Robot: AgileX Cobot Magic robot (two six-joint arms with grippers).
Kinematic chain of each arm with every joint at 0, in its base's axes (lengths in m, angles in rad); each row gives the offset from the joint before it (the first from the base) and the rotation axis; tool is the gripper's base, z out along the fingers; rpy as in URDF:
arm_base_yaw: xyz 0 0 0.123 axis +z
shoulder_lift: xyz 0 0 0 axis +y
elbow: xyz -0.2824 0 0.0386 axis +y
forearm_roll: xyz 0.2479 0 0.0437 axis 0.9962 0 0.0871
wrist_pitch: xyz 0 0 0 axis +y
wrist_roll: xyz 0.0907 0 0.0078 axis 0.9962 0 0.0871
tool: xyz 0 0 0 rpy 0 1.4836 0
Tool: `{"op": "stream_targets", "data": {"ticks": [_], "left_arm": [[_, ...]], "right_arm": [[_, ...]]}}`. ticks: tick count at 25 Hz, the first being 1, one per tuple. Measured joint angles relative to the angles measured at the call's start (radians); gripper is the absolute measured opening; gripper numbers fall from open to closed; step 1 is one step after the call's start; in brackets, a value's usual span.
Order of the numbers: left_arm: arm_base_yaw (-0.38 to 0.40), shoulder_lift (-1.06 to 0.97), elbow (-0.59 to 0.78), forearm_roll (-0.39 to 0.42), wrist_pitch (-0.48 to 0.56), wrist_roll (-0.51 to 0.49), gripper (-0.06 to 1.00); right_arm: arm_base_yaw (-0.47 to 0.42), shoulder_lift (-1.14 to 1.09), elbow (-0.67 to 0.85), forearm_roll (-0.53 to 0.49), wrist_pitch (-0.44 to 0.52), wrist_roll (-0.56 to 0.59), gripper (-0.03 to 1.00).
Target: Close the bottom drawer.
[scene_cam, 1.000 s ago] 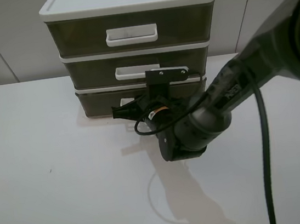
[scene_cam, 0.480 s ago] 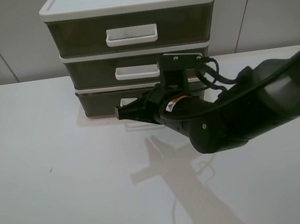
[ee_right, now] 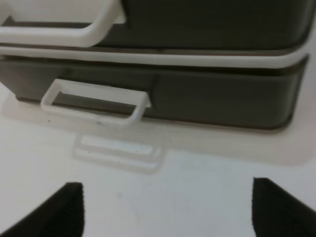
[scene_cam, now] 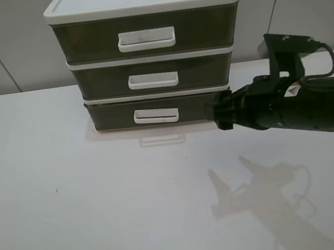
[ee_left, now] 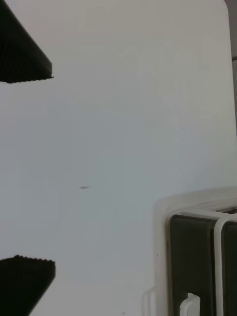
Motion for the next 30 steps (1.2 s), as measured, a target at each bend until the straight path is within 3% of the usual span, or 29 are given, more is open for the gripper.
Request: {"op": "stream_targets", "data": {"ticks": [3,8,14,21,30], "left_arm": [[0.0,0.0,0.0,0.0,0.0,0.0,0.72],[0.0,0.0,0.0,0.0,0.0,0.0,0.72],[0.0,0.0,0.0,0.0,0.0,0.0,0.72],[0.0,0.0,0.0,0.0,0.0,0.0,0.72],[0.0,0.0,0.0,0.0,0.0,0.0,0.72]], "right_arm": [[-0.145,-0.147,0.012,-0.054,0.186,0.0,0.69],[-0.373,-0.419,0.014,-0.106,0.46,0.002,0.71],[-0.562,-0.783,-0.07,-0.22,0.843,0.004,0.71],[-0.578,-1.032,-0.183,-0.407,1.135,0.029,0.71],[-0.578,-1.207,-0.186,-0.483,1.217,0.053,0.71]]}}
